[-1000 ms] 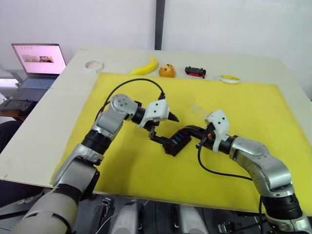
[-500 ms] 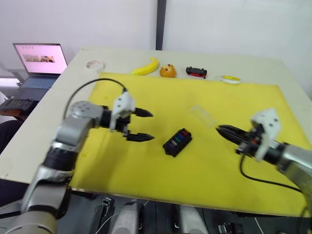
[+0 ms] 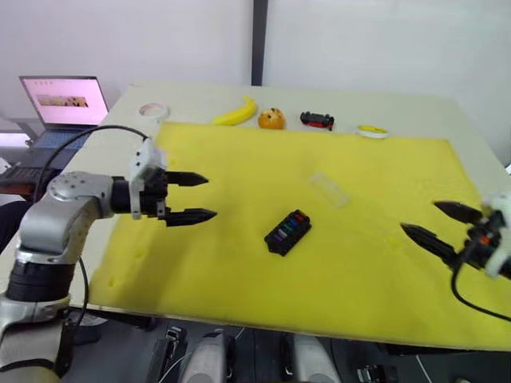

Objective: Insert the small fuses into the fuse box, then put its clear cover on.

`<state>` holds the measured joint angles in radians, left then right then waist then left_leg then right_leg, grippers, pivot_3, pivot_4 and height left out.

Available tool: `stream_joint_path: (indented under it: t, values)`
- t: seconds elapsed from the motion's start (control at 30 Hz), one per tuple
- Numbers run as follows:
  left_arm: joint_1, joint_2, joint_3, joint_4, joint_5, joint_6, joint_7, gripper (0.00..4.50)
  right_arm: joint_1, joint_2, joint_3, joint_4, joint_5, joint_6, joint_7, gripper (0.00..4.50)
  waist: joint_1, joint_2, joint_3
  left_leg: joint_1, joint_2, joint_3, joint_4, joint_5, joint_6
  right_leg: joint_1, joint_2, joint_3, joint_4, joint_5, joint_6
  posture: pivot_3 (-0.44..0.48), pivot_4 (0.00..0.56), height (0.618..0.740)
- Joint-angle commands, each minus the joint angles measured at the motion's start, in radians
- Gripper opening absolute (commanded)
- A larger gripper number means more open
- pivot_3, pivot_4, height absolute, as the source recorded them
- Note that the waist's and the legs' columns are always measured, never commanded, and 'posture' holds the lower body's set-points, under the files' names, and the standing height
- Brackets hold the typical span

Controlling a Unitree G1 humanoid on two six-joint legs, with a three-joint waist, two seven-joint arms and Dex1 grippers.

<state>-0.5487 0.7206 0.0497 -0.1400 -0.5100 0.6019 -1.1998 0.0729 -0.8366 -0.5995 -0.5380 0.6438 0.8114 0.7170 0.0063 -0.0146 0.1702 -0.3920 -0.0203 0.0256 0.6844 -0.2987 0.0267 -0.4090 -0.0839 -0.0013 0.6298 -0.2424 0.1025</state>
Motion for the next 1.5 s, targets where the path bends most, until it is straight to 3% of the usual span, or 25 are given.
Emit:
stream_joint_path:
  t: [0.03, 0.27, 0.5, 0.9, 1.5]
  values:
    - [-0.053, -0.053, 0.008, -0.051, -0.023, 0.024, 0.105, 4.50, -0.173, 0.017, 0.169, 0.041, -0.002, 0.066, -0.093, 4.43, -0.001, 0.000, 0.000, 0.000, 0.000, 0.000, 0.000, 0.000, 0.000, 0.000, -0.001, 0.000, 0.000, 0.000, 0.000, 0.000, 0.150, 0.740]
    - [-0.076, -0.081, -0.029, -0.064, -0.017, -0.006, 0.121, 4.50, -0.500, 0.131, 0.473, 0.244, -0.129, 0.109, -0.213, 4.43, -0.003, 0.000, 0.000, -0.002, -0.001, 0.001, -0.001, 0.000, -0.001, -0.003, -0.002, 0.000, 0.000, 0.000, 0.000, 0.000, 0.150, 0.740]
    - [-0.111, -0.108, -0.065, -0.060, -0.012, -0.039, 0.119, 4.50, -0.637, 0.196, 0.624, 0.451, -0.284, 0.025, -0.248, 4.43, 0.005, 0.000, 0.000, -0.003, -0.002, 0.001, -0.001, 0.000, 0.000, -0.003, -0.001, 0.000, -0.001, 0.000, 0.000, 0.000, 0.150, 0.740]
    - [-0.108, -0.130, -0.084, -0.065, 0.004, -0.059, 0.146, 4.50, -0.701, 0.238, 0.641, 0.579, -0.342, 0.040, -0.231, 4.43, -0.007, 0.000, 0.000, -0.003, -0.001, 0.001, -0.001, 0.000, 0.000, -0.004, 0.000, 0.000, 0.000, 0.000, 0.000, 0.000, 0.150, 0.740]
    - [-0.115, -0.136, -0.103, -0.065, 0.019, -0.076, 0.154, 4.50, -0.644, 0.254, 0.629, 0.522, -0.374, 0.044, -0.235, 4.43, -0.019, 0.000, 0.000, -0.003, -0.001, 0.000, -0.001, 0.000, 0.000, -0.004, -0.002, 0.000, 0.000, 0.000, 0.000, 0.000, 0.150, 0.740]
